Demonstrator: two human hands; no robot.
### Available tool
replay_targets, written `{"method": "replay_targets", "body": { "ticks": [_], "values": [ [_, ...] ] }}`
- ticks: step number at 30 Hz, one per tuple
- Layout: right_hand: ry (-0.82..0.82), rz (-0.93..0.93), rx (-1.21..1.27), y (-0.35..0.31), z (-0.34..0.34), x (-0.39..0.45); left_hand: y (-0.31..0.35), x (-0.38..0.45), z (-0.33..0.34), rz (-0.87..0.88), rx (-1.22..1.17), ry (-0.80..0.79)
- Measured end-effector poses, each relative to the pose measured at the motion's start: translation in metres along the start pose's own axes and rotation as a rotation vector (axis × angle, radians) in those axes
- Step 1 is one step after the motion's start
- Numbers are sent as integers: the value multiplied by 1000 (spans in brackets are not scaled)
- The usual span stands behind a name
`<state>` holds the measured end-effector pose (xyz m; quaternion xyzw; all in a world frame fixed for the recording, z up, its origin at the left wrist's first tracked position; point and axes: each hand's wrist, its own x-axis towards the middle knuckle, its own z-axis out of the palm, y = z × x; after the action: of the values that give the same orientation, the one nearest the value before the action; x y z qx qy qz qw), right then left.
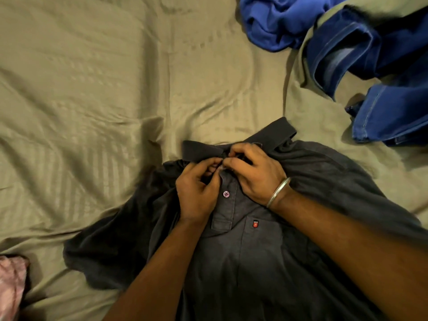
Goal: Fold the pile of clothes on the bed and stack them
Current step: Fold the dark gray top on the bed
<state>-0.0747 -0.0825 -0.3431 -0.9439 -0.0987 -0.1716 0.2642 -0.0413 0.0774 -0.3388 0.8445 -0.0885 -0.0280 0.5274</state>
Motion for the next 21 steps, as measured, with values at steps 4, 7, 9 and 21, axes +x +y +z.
{"method": "replay_targets", "body": {
  "ticks": [4,7,9,21],
  "values": [
    [33,-54,-28,0,2,0,-4,4,-4,-18,-39,-84],
    [49,-68,-26,3,4,-2,-4,5,-3,-36,-67,-110],
    [62,-42,-15,4,8,-5,-2,6,-1,-45,-75,-118],
    [106,-26,-6,4,13,-8,5,4,-7,-95,-121,-194]
  ]
}}
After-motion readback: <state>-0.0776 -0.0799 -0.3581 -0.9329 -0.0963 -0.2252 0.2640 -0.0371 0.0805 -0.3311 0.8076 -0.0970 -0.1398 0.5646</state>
